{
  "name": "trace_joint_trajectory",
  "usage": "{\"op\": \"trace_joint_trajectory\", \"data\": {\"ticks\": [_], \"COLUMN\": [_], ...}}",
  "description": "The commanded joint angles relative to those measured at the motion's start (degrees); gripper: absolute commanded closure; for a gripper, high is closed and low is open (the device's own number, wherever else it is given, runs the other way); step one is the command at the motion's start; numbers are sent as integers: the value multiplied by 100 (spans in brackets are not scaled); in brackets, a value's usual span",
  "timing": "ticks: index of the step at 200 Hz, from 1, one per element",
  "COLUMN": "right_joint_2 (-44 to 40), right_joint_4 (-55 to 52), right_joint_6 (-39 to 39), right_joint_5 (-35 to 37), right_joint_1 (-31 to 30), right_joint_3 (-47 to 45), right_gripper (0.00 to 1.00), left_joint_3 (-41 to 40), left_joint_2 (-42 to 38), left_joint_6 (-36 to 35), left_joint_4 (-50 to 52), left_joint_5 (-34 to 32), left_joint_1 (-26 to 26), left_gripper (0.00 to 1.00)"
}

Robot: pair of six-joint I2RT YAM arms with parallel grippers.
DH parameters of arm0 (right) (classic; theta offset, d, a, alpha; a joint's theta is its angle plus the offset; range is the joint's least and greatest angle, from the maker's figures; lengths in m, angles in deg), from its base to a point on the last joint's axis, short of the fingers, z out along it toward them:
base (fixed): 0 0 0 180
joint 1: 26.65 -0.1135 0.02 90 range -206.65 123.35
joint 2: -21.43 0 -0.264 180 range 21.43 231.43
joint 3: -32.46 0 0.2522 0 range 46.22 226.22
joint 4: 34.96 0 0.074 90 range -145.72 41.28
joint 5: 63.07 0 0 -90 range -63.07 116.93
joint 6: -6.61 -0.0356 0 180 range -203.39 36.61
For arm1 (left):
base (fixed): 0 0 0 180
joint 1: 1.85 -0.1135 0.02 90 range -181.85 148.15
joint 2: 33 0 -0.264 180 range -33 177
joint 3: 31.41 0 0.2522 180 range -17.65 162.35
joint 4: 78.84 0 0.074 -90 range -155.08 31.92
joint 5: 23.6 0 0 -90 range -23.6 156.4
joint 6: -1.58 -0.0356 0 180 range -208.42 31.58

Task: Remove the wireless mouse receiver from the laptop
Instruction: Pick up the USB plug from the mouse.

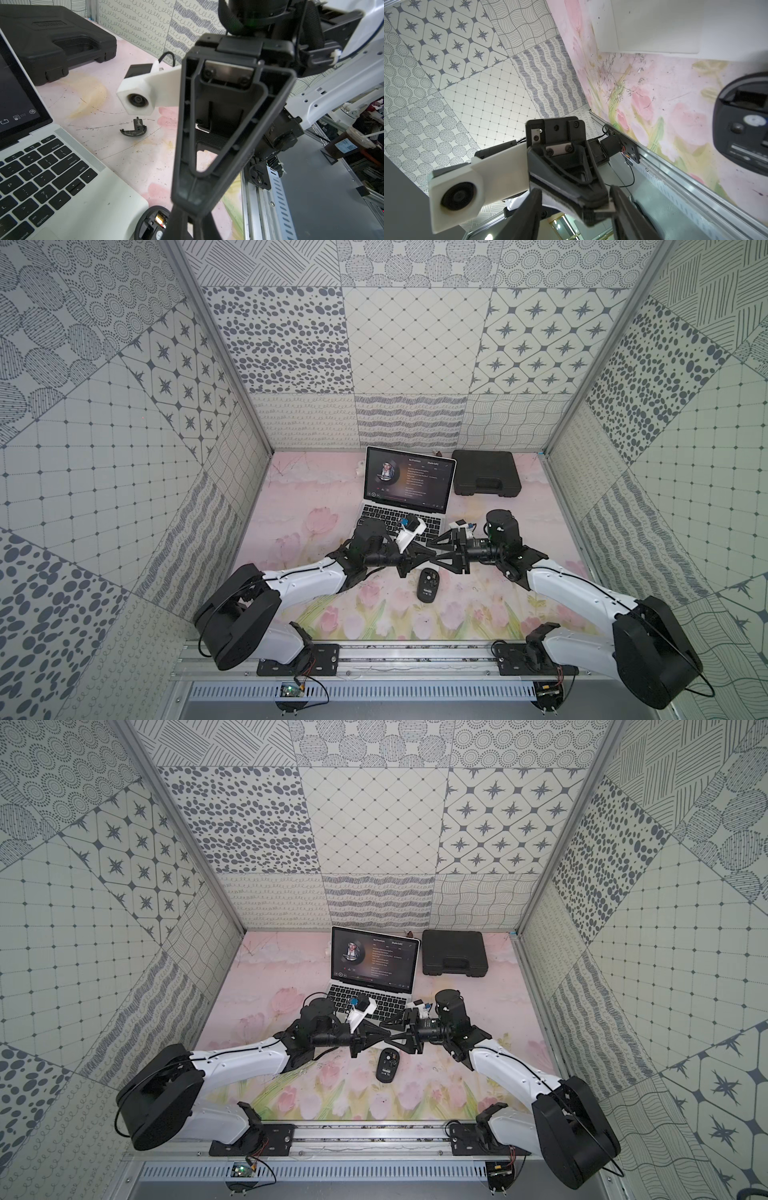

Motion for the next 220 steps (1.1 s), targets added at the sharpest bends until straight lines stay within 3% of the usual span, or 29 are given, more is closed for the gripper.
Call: {"op": "trace_joint_trajectory", "data": {"ticks": [1, 18, 31, 54, 71, 85, 100, 110, 141, 167, 181, 220], "right_joint_2": [-387, -661, -766, -714, -916, -1295, -1805, -2005, -1857, -1931, -2218, -2979], "right_joint_4": [-853, -1125, -1793, -3360, -3954, -3681, -2836, -2421, -2873, -3193, -2933, -2501], "right_joint_6": [806, 1145, 1902, 4162, 5966, 6902, 7383, 7399, 8148, 9081, 9636, 10367], "right_joint_5": [259, 425, 640, 1120, 2127, 2855, 2855, 2482, 1929, 2812, 3305, 4111], "right_joint_1": [228, 405, 417, 381, 104, -239, -463, -475, -557, -1128, -1554, -1984], "right_joint_3": [260, 351, 619, 1325, 1568, 1297, 692, 440, 696, 828, 604, 144], "right_gripper": [41, 41, 42, 46, 46, 48, 51, 53, 58, 58, 51, 42], "left_joint_3": [89, 97, 124, 533, 883, 1077, 1307, 1482, 2249, 3050, 3343, 3576], "left_joint_2": [49, -7, -79, -92, -3, 127, 298, 383, 672, 1012, 1126, 1127], "left_joint_6": [305, 282, 338, 467, 713, 1055, 1324, 1313, 502, -502, -1065, -2215], "left_joint_4": [-22, 44, 171, 965, 1473, 1621, 1867, 2158, 3819, 5670, 6543, 7774], "left_joint_5": [364, 395, 346, 589, 996, 1378, 1859, 2228, 2888, 3221, 3348, 3655], "left_joint_1": [-137, -154, -170, -262, -393, -545, -695, -761, -783, -784, -782, -782], "left_gripper": [100, 100, 100, 100, 100, 100, 100, 100, 100, 100, 100, 100]}}
